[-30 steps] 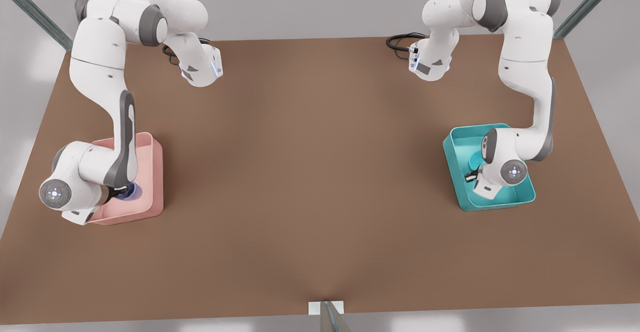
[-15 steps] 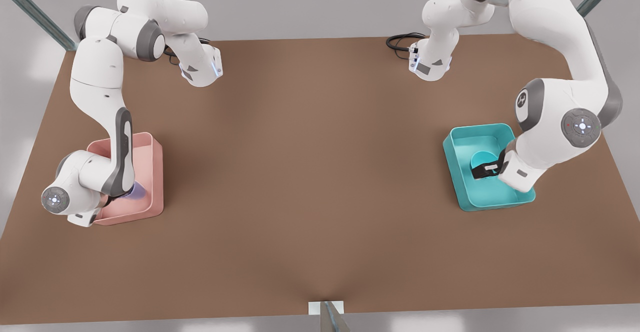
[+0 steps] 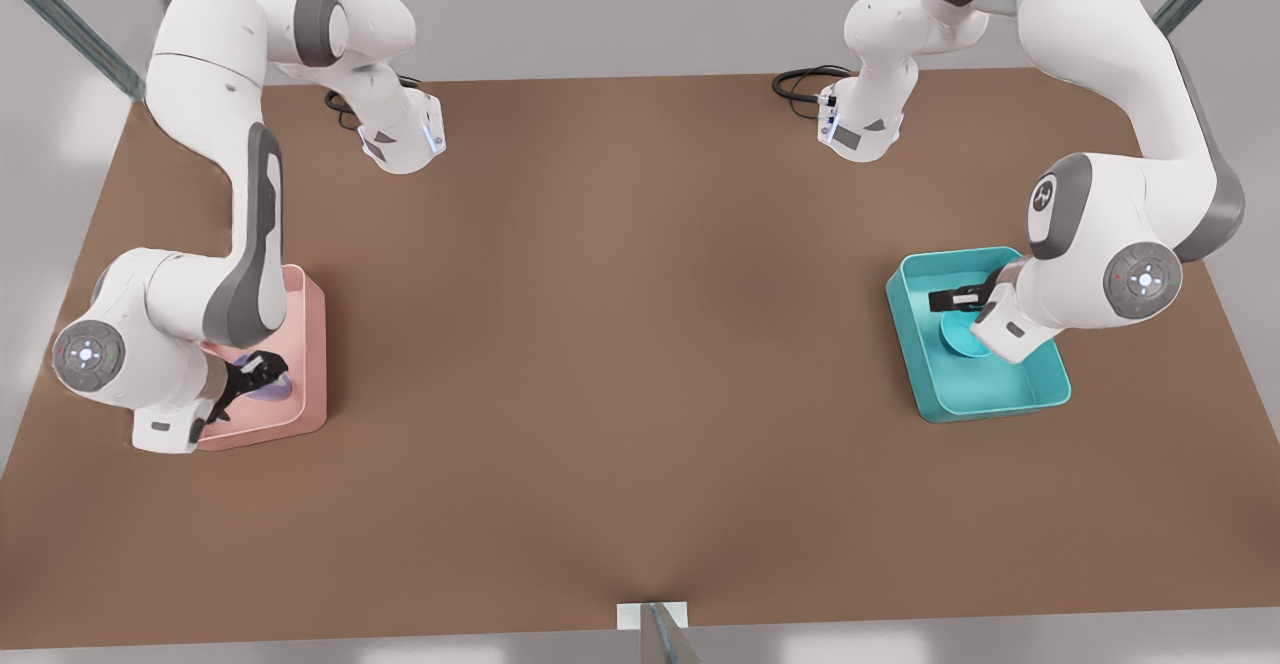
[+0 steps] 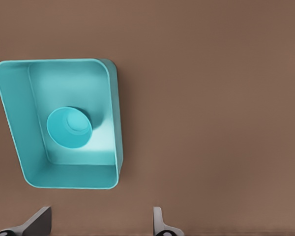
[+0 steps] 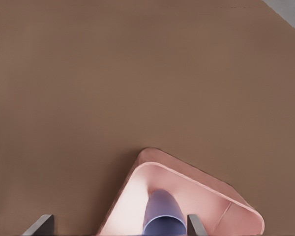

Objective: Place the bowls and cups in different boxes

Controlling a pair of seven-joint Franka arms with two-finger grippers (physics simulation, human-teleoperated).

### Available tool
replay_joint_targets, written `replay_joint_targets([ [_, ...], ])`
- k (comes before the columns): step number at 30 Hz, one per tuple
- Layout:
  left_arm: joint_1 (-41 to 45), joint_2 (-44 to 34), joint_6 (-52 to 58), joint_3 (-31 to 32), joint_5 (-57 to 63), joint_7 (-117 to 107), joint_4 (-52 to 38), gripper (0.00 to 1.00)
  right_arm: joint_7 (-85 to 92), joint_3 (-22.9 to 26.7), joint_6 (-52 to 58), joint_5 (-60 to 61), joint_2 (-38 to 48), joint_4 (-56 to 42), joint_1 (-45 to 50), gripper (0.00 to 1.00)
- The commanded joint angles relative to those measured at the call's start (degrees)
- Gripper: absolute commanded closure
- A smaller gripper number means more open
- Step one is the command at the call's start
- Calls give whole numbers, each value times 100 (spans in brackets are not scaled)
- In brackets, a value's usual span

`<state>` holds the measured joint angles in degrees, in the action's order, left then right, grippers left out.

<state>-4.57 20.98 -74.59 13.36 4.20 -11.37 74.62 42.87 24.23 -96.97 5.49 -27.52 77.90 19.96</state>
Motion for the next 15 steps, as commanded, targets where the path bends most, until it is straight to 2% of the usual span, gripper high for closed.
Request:
replay_joint_targets([
  [1,-9,-7,137,9,2,408,0,0,-3830,-23,1979,-92,54,-503,448,0],
  [2,-9,-7,137,9,2,408,-8,0,-3821,-1251,1980,-1083,571,-478,-333,0],
  [3,-9,-7,137,9,2,408,-8,0,-3865,-2289,1962,-1331,1239,13,-1142,0],
  [4,-9,-15,137,0,11,408,-8,0,-3865,-2660,1954,-1182,1688,339,-1539,0],
  [9,-18,-15,137,0,11,408,-8,0,-3848,-2669,1839,-786,2084,621,-1952,0],
  [15,-18,-7,137,0,11,399,-8,0,-3848,-2660,1839,-813,2172,639,-1952,0],
])
